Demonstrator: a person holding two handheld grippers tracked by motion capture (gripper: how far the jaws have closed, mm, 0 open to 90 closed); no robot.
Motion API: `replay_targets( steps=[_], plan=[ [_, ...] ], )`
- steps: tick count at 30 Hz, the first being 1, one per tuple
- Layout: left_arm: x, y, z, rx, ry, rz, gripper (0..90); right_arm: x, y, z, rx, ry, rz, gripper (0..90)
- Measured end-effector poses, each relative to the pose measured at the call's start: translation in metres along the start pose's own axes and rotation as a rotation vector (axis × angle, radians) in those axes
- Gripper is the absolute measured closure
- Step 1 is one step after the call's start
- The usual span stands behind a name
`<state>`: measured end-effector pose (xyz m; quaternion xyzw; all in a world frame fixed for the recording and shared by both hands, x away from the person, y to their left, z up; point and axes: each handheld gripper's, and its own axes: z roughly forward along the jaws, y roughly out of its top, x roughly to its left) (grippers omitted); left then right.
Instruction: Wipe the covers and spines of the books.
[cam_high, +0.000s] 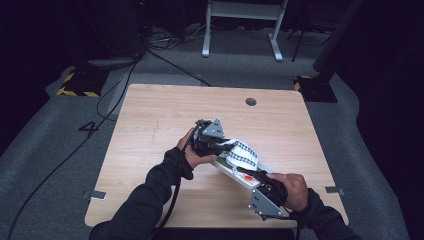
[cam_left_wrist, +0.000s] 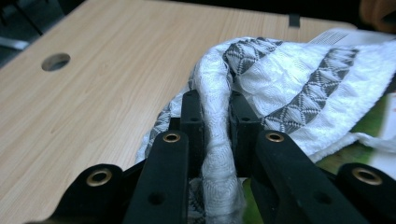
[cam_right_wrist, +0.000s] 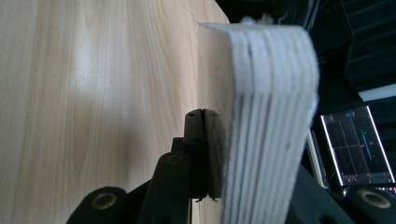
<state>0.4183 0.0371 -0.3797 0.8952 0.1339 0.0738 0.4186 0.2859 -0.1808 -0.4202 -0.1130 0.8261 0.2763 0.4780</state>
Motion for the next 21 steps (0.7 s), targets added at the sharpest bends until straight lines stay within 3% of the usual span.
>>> replay_targets(
  steps=[3,7,10,13,17,18,19,21],
  plan=[
    [0.002,0.009,0.011,0.1,-0.021,0.03,80.2,0.003,0.002,-0.001,0.012,-0.007,-0.031,79.3],
    [0.0,0.02,0.024,0.152,-0.041,0.055,80.2,0.005,0.006,0.0,0.015,-0.014,-0.056,79.3],
    [-0.002,0.026,0.029,0.159,-0.045,0.061,80.1,0.007,0.008,0.001,0.015,-0.019,-0.077,79.3],
    [-0.008,0.036,0.042,0.158,-0.085,0.079,80.1,0.011,0.015,0.002,0.008,-0.026,-0.118,79.3],
    [-0.014,0.044,0.048,0.157,-0.113,0.102,80.0,0.014,0.019,0.004,0.006,-0.027,-0.144,79.3],
    [-0.017,0.046,0.05,0.154,-0.117,0.109,80.1,0.014,0.019,0.005,-0.001,-0.054,-0.139,79.2],
    [-0.02,0.048,0.051,0.168,-0.105,0.124,80.1,0.014,0.02,0.005,0.009,-0.026,-0.155,79.2],
    [-0.019,0.048,0.052,0.182,-0.087,0.131,80.2,0.014,0.019,0.004,0.018,-0.024,-0.156,79.2]
  ],
)
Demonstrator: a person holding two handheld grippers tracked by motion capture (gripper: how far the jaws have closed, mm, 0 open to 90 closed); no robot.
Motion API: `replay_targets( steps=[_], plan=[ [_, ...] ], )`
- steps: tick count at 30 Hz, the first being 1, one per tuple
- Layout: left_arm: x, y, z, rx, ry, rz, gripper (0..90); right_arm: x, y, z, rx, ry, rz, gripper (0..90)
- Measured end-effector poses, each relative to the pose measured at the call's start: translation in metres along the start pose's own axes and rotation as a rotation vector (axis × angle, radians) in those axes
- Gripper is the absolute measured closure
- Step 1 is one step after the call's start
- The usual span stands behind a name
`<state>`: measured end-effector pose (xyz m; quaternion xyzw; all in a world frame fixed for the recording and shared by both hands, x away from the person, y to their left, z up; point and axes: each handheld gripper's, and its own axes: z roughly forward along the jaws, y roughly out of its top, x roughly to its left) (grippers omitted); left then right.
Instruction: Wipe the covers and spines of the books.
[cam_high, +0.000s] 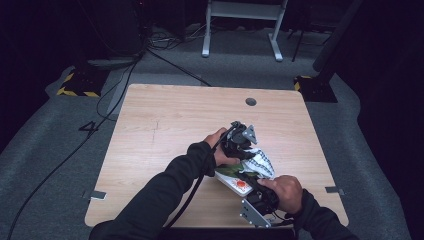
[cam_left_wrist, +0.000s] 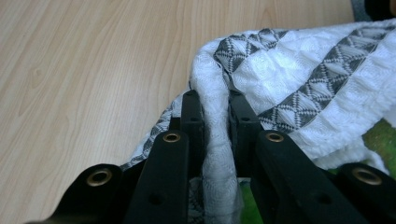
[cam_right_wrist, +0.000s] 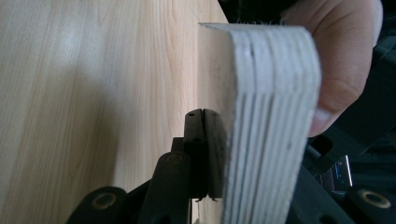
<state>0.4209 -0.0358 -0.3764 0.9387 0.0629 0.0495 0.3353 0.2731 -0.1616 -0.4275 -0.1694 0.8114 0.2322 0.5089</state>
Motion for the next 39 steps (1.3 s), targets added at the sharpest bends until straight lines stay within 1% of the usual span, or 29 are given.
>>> replay_targets(
  steps=[1,2,3,5,6,7,8,9,10,11,12,13,14,16,17,18,20,21,22,24,26,28,29,31,32,34,36,37,39],
  plan=[
    [0.002,-0.002,0.0,0.015,0.022,-0.005,80.2,0.001,0.0,0.0,0.0,0.0,-0.002,79.2],
    [0.007,-0.006,-0.002,0.035,0.054,-0.019,80.2,0.001,-0.001,-0.001,0.008,-0.002,-0.015,79.2],
    [0.012,-0.01,-0.003,0.042,0.066,-0.033,80.2,0.002,-0.001,-0.002,0.015,-0.009,-0.023,79.2],
    [0.023,-0.021,-0.007,0.051,0.089,-0.079,80.2,0.001,-0.002,-0.003,0.013,-0.014,-0.03,79.2],
    [0.028,-0.027,-0.01,0.06,0.105,-0.094,80.2,0.001,-0.002,-0.004,0.013,-0.016,-0.027,79.2],
    [0.031,-0.031,-0.011,0.058,0.117,-0.108,80.2,0.001,-0.002,-0.005,0.008,-0.014,-0.028,79.2],
    [0.037,-0.038,-0.014,0.072,0.126,-0.13,80.2,0.001,-0.002,-0.005,0.003,-0.027,-0.02,79.2],
    [0.041,-0.042,-0.016,0.077,0.143,-0.15,80.2,0.001,-0.001,-0.005,0.005,-0.023,-0.031,79.2],
    [0.046,-0.048,-0.018,0.08,0.156,-0.171,80.2,0.002,0.0,-0.005,0.009,-0.029,-0.034,79.2],
    [0.05,-0.052,-0.019,0.086,0.159,-0.187,80.2,0.002,0.0,-0.005,0.01,-0.032,-0.046,79.2],
    [0.053,-0.055,-0.019,0.089,0.165,-0.198,80.2,0.003,0.001,-0.005,0.01,-0.031,-0.046,79.2],
    [0.055,-0.057,-0.019,0.085,0.162,-0.215,80.2,0.003,0.002,-0.005,0.009,-0.032,-0.045,79.2],
    [0.057,-0.059,-0.019,0.073,0.155,-0.222,80.2,0.003,0.002,-0.004,0.004,-0.03,-0.05,79.2],
    [0.056,-0.058,-0.019,0.043,0.136,-0.22,80.2,0.004,0.003,-0.003,0.002,-0.032,-0.057,79.3],
    [0.053,-0.055,-0.018,0.025,0.124,-0.208,80.2,0.005,0.004,-0.003,0.007,-0.031,-0.054,79.2],
    [0.048,-0.051,-0.018,0.009,0.109,-0.185,80.2,0.005,0.004,-0.002,0.003,-0.031,-0.056,79.3],
    [0.036,-0.04,-0.016,-0.023,0.074,-0.148,80.2,0.004,0.005,-0.002,-0.003,-0.03,-0.056,79.2],
    [0.036,-0.04,-0.016,-0.023,0.074,-0.148,80.2,0.004,0.005,-0.002,-0.003,-0.03,-0.056,79.2],
    [0.023,-0.027,-0.013,-0.05,0.037,-0.092,80.2,0.004,0.005,-0.001,-0.001,-0.026,-0.061,79.2],
    [0.01,-0.016,-0.01,-0.071,-0.004,-0.049,80.2,0.004,0.005,-0.001,0.001,-0.024,-0.061,79.2],
    [0.0,-0.007,-0.008,-0.096,-0.046,-0.024,80.2,0.005,0.004,-0.001,0.003,-0.025,-0.055,79.2],
    [-0.007,-0.001,-0.006,-0.097,-0.056,0.003,80.2,0.005,0.004,0.0,0.004,-0.034,-0.061,79.2],
    [-0.009,0.001,-0.005,-0.101,-0.064,0.005,80.2,0.006,0.004,0.0,0.004,-0.037,-0.064,79.2],
    [-0.009,0.001,-0.005,-0.098,-0.062,0.011,80.2,0.007,0.003,0.0,0.006,-0.033,-0.069,79.2],
    [-0.008,0.001,-0.005,-0.091,-0.054,0.005,80.2,0.007,0.003,0.0,0.007,-0.037,-0.07,79.2],
    [0.0,-0.006,-0.006,-0.064,-0.02,-0.021,80.3,0.008,0.002,0.0,0.011,-0.037,-0.063,79.2],
    [0.008,-0.014,-0.008,-0.031,0.024,-0.043,80.2,0.008,0.001,0.0,0.02,-0.035,-0.07,79.2],
    [0.013,-0.02,-0.009,-0.017,0.043,-0.059,80.3,0.009,0.001,0.0,0.023,-0.036,-0.073,79.2],
    [0.023,-0.031,-0.012,-0.003,0.069,-0.102,80.3,0.009,0.001,0.001,0.019,-0.037,-0.085,79.2]
  ],
)
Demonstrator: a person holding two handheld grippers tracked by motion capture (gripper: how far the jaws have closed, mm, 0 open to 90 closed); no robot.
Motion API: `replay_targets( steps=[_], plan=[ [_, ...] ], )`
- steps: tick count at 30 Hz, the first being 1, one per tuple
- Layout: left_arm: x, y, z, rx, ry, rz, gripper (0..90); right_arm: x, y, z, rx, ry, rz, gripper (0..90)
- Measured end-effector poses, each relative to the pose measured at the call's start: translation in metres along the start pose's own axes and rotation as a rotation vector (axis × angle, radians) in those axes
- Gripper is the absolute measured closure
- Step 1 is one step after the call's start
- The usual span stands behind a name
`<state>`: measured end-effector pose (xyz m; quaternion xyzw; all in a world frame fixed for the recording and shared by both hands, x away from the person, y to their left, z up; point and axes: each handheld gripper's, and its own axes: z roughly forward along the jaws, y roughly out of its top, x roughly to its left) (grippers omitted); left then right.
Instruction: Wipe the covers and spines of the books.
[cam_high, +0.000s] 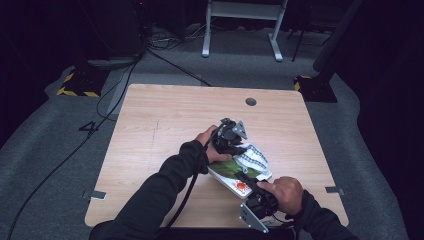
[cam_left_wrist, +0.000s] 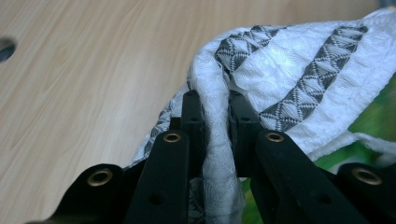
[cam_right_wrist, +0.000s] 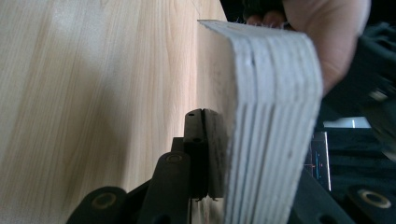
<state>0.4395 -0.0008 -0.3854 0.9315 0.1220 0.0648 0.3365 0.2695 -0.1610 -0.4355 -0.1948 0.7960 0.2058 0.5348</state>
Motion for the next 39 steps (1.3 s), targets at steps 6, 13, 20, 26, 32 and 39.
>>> replay_targets(
  steps=[6,13,20,26,32,39],
  plan=[
    [0.016,-0.029,-0.016,-0.012,0.029,-0.066,80.3,0.0,0.0,0.002,0.011,0.001,-0.003,79.2],
    [-0.004,-0.047,-0.041,-0.066,0.012,-0.053,80.3,-0.002,-0.008,0.005,0.036,0.002,0.002,79.1],
    [-0.038,-0.044,-0.054,-0.1,-0.011,0.025,80.3,-0.003,-0.018,0.012,0.074,0.006,0.03,79.2],
    [-0.053,-0.037,-0.052,-0.136,-0.049,0.038,80.3,-0.005,-0.024,0.015,0.107,0.005,0.041,79.2],
    [-0.067,-0.023,-0.043,-0.165,-0.076,0.058,80.2,-0.005,-0.027,0.017,0.127,0.002,0.045,79.2],
    [-0.043,-0.037,-0.041,-0.129,-0.028,0.002,80.3,-0.006,-0.029,0.017,0.137,-0.003,0.028,79.2]
  ],
)
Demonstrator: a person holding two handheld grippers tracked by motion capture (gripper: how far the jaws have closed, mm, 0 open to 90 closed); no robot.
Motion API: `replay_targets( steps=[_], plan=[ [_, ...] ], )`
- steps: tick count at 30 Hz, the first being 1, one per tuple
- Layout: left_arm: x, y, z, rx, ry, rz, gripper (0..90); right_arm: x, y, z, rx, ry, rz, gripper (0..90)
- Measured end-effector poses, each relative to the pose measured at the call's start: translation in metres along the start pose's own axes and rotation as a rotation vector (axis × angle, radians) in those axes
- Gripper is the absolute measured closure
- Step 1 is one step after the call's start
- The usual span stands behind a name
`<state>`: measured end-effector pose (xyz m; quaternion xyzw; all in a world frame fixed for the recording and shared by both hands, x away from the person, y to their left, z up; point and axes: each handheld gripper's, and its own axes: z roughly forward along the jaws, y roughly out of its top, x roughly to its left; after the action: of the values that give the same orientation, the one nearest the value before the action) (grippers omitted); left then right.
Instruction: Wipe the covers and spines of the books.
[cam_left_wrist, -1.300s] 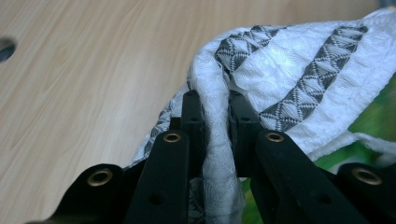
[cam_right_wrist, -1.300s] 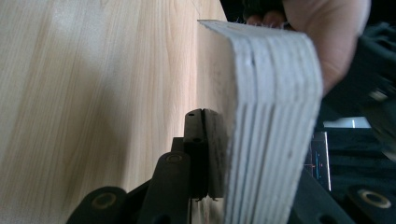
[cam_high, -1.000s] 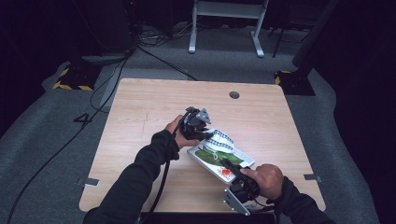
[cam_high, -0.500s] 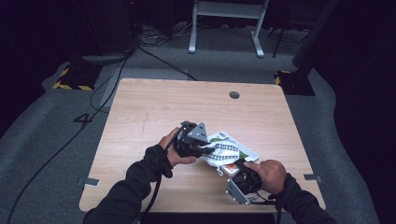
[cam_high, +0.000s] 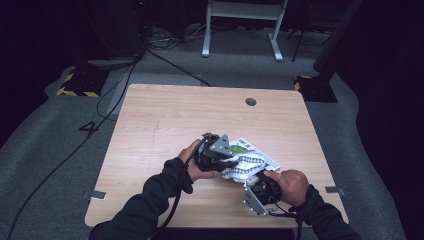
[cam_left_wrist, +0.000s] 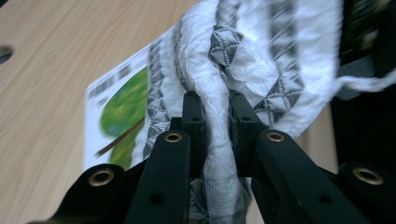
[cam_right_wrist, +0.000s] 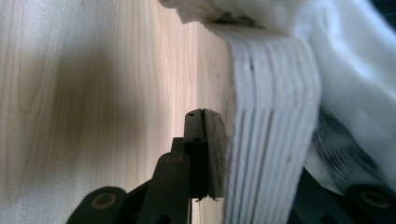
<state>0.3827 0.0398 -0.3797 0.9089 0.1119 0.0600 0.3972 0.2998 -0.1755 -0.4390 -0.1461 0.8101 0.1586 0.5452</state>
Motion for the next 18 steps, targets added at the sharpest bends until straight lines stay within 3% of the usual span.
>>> replay_targets(
  steps=[4,10,13,18],
  plan=[
    [0.021,-0.016,0.0,0.056,0.09,-0.055,80.3,0.001,0.001,0.0,-0.004,0.007,0.007,79.1],
    [0.044,-0.026,-0.001,0.107,0.166,-0.125,80.3,0.001,0.004,0.0,-0.006,0.003,0.001,79.1],
    [0.049,-0.024,0.001,0.131,0.191,-0.128,80.3,0.002,0.004,0.0,-0.007,-0.002,0.001,79.1],
    [0.054,-0.014,0.011,0.166,0.193,-0.114,80.3,0.004,0.006,0.001,-0.004,-0.008,-0.008,79.2]
  ],
)
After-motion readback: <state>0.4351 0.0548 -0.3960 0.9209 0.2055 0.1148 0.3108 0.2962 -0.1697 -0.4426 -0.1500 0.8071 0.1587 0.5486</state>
